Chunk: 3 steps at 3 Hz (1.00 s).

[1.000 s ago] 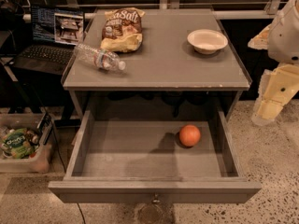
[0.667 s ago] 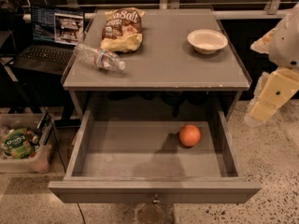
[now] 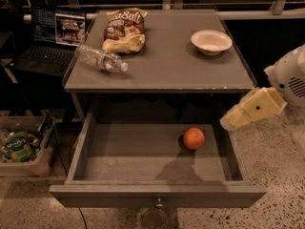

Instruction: Pick orange from top drawer and place on counter

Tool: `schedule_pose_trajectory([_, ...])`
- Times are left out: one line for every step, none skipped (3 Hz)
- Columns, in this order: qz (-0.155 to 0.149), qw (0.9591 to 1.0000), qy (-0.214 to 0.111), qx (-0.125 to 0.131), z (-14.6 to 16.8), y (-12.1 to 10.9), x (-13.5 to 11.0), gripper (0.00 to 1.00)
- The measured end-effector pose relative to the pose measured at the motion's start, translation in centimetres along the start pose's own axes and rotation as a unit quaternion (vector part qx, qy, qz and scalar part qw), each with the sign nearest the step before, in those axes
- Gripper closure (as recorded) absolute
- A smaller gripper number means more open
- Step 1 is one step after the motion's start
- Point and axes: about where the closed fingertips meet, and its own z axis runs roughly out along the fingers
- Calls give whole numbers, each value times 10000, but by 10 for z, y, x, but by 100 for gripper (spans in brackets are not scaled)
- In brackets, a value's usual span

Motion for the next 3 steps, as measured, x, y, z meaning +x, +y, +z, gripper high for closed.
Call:
schedule_pose_trajectory([742,9966,-344,61,41,-8,-13,0])
schedule_pose_trajectory([696,9968,-296,-252,75,-6,-29,0])
schedule_pose_trajectory([692,9968,-289,-274,78,-6,-29,0])
